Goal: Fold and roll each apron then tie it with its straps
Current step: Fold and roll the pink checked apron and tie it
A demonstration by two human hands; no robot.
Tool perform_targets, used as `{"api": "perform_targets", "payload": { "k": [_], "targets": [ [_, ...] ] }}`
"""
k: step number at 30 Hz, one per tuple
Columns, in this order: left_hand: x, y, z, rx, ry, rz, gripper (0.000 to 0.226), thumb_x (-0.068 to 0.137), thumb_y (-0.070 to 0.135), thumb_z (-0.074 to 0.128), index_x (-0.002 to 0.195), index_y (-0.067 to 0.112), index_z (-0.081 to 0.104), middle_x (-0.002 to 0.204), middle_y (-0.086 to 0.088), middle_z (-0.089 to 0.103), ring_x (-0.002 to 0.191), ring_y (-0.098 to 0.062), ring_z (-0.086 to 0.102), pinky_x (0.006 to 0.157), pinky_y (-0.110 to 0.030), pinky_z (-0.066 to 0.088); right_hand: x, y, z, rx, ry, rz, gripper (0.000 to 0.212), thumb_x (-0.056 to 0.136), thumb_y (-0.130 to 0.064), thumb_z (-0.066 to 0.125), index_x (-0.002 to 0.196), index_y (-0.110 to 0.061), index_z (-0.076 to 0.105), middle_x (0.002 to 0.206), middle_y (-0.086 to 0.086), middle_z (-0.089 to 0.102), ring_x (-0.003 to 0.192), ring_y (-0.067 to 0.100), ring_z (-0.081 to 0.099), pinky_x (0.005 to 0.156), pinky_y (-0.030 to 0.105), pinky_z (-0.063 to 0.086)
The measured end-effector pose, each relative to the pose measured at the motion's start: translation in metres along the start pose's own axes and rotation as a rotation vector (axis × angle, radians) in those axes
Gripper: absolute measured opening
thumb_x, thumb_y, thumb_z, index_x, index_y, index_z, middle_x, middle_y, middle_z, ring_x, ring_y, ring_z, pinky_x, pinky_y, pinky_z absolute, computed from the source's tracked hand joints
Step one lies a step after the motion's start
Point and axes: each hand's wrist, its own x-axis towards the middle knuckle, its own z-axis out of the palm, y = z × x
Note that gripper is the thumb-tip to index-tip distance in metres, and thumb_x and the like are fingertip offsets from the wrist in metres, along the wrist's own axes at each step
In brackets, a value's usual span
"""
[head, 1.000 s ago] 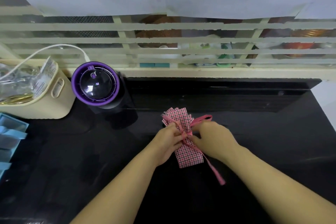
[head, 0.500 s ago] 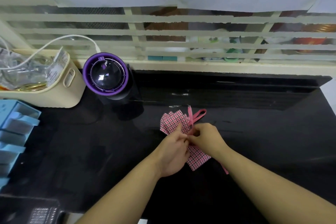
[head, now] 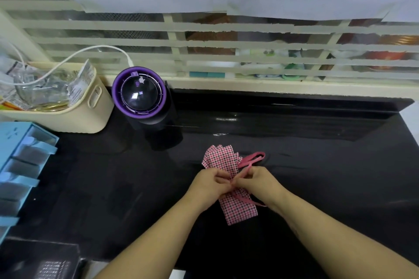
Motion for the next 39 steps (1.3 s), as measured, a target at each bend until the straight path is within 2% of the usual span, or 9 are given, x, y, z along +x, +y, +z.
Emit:
{"api": "perform_targets", "payload": {
  "k": [6,12,17,21,27,30,33,37,39],
  "targets": [
    [-0.006,-0.005,-0.002,0.258,-0.069,0.062,0.014,0.088,0.01,0.063,0.094,0.022,0.059,0.089,0.0,0.067,0.081,-0.011,0.065,0.075,-0.024,0.056,-0.002,0.0,-0.008,-0.245,-0.183,-0.083,0.005,0.083,-0.01,0.069,0.085,-0.009,0.074,0.085,0.001,0.074,0.082,0.009,0.07,0.08,0.022,0.055],
    [-0.011,-0.009,-0.006,0.228,-0.148,0.066,0.011,0.097,0.014,0.049,0.091,0.022,0.053,0.088,0.002,0.057,0.078,-0.007,0.057,0.069,-0.019,0.054,-0.001,-0.004,-0.008,-0.394,-0.222,-0.121,0.005,0.085,-0.013,0.068,0.087,-0.01,0.072,0.081,0.0,0.072,0.07,0.003,0.065,0.069,0.017,0.053],
    [-0.015,-0.022,-0.014,0.411,0.042,0.194,0.01,0.095,0.017,0.053,0.09,0.025,0.057,0.085,0.012,0.059,0.075,0.0,0.054,0.065,-0.011,0.042,-0.004,0.003,-0.014,-0.371,-0.151,-0.159,0.006,0.084,-0.015,0.07,0.079,-0.011,0.073,0.082,-0.003,0.072,0.077,0.001,0.066,0.071,0.014,0.051],
    [-0.017,-0.03,-0.018,0.468,0.069,0.225,0.01,0.096,0.014,0.052,0.093,0.022,0.058,0.083,0.016,0.056,0.074,0.003,0.053,0.062,-0.003,0.039,-0.006,0.01,-0.021,-0.388,-0.083,-0.128,0.01,0.085,-0.012,0.069,0.076,-0.013,0.071,0.077,-0.007,0.07,0.069,-0.004,0.063,0.066,0.01,0.045],
    [-0.012,-0.033,-0.017,0.578,0.11,0.194,0.007,0.096,0.019,0.052,0.101,0.024,0.054,0.086,0.013,0.057,0.079,-0.005,0.057,0.075,-0.025,0.052,-0.004,0.01,-0.023,-0.367,-0.06,-0.098,0.013,0.085,-0.013,0.069,0.073,-0.017,0.07,0.076,-0.005,0.07,0.071,0.003,0.064,0.066,0.012,0.047],
    [-0.013,-0.03,-0.015,0.457,0.177,0.125,0.034,0.096,0.03,0.054,0.128,0.021,0.047,0.098,0.009,0.059,0.084,-0.004,0.057,0.065,-0.015,0.046,-0.005,0.011,-0.027,-0.21,-0.104,-0.049,0.01,0.085,-0.01,0.068,0.076,-0.012,0.071,0.081,0.001,0.072,0.076,0.008,0.067,0.077,0.02,0.053],
    [-0.011,-0.024,-0.011,0.137,0.187,0.01,0.065,0.091,0.041,0.059,0.144,0.016,0.032,0.11,0.006,0.058,0.098,-0.008,0.058,0.079,-0.019,0.048,-0.011,0.011,-0.02,0.153,-0.129,0.065,0.015,0.087,0.0,0.062,0.074,-0.006,0.066,0.088,0.01,0.073,0.086,0.018,0.069,0.082,0.028,0.055],
    [-0.008,-0.014,0.002,-0.194,0.099,0.001,0.03,0.088,0.024,0.066,0.116,0.015,0.058,0.104,0.001,0.068,0.091,-0.01,0.066,0.074,-0.022,0.052,-0.018,0.005,0.003,0.449,-0.158,0.078,0.016,0.088,0.005,0.056,0.076,0.0,0.064,0.091,0.017,0.069,0.087,0.022,0.067,0.077,0.029,0.055],
    [-0.007,-0.008,-0.001,-0.371,0.089,0.057,0.026,0.088,0.018,0.066,0.113,0.013,0.062,0.104,-0.003,0.071,0.094,-0.017,0.069,0.084,-0.031,0.055,-0.021,-0.007,0.006,0.597,-0.17,0.048,0.007,0.085,-0.002,0.059,0.085,0.001,0.065,0.095,0.018,0.069,0.086,0.024,0.067,0.077,0.031,0.056]
  ]
}}
